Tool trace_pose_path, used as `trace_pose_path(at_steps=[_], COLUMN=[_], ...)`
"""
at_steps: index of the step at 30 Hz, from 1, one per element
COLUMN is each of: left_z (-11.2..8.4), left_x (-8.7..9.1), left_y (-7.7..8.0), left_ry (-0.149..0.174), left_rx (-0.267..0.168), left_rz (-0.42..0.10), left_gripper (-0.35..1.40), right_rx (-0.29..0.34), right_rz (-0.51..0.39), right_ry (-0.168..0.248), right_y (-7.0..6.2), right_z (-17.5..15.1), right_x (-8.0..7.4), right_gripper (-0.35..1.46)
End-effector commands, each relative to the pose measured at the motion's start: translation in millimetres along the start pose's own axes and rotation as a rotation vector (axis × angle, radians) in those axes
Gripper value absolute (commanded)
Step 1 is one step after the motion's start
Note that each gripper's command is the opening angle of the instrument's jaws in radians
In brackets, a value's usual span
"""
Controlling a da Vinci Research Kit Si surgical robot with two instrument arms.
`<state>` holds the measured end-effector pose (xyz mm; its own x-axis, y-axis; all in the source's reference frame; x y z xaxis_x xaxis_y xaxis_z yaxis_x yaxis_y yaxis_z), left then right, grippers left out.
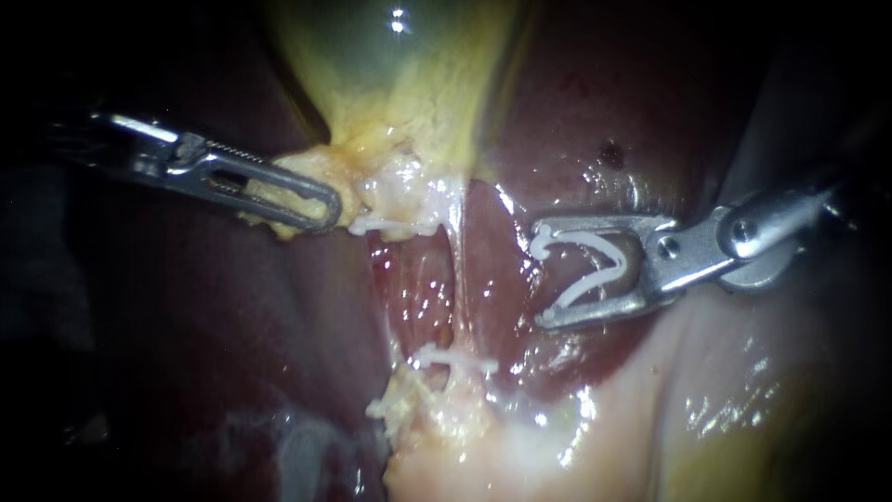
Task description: Clipping second clip right tube
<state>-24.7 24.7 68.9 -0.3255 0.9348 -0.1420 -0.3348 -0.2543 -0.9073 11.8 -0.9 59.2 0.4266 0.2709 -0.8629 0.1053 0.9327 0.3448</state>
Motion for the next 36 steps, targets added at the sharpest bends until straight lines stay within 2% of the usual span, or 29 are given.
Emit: trace_pose_path(at_steps=[1, 4, 6, 10, 14, 20, 27, 36], left_z=[0.0, -0.4, -1.5, -4.5, -7.9, -11.3, -11.8, -11.6], left_x=[0.0, 0.0, 0.5, 1.5, 2.5, 3.3, 2.5, 2.2], left_y=[0.0, 0.2, 0.6, 1.6, 3.2, 6.4, 9.0, 9.4], left_ry=[0.0, 0.0, 0.001, 0.029, 0.065, 0.094, 0.112, 0.111], left_rx=[0.0, -0.005, -0.015, -0.014, -0.015, -0.024, -0.022, -0.027], left_rz=[0.0, 0.0, -0.002, -0.009, -0.028, -0.017, -0.006, -0.006], left_gripper=[-0.35, -0.35, -0.35, -0.35, -0.35, -0.35, -0.35, -0.35], right_rx=[0.0, 0.0, 0.0, 0.0, 0.0, 0.0, 0.0, 0.005], right_rz=[-0.001, -0.001, -0.001, -0.001, 0.005, 0.017, 0.023, 0.058], right_ry=[0.0, 0.0, 0.0, 0.0, 0.0, 0.001, 0.001, 0.006], right_y=[0.0, 0.0, 0.0, 0.0, 0.0, 0.1, 0.1, -0.4], right_z=[0.0, 0.0, 0.0, 0.0, 0.0, 0.1, 0.1, 0.4], right_x=[0.0, 0.0, 0.0, 0.0, 0.0, 0.0, 0.0, 0.5], right_gripper=[0.5, 0.5, 0.5, 0.5, 0.5, 0.5, 0.5, 0.5])
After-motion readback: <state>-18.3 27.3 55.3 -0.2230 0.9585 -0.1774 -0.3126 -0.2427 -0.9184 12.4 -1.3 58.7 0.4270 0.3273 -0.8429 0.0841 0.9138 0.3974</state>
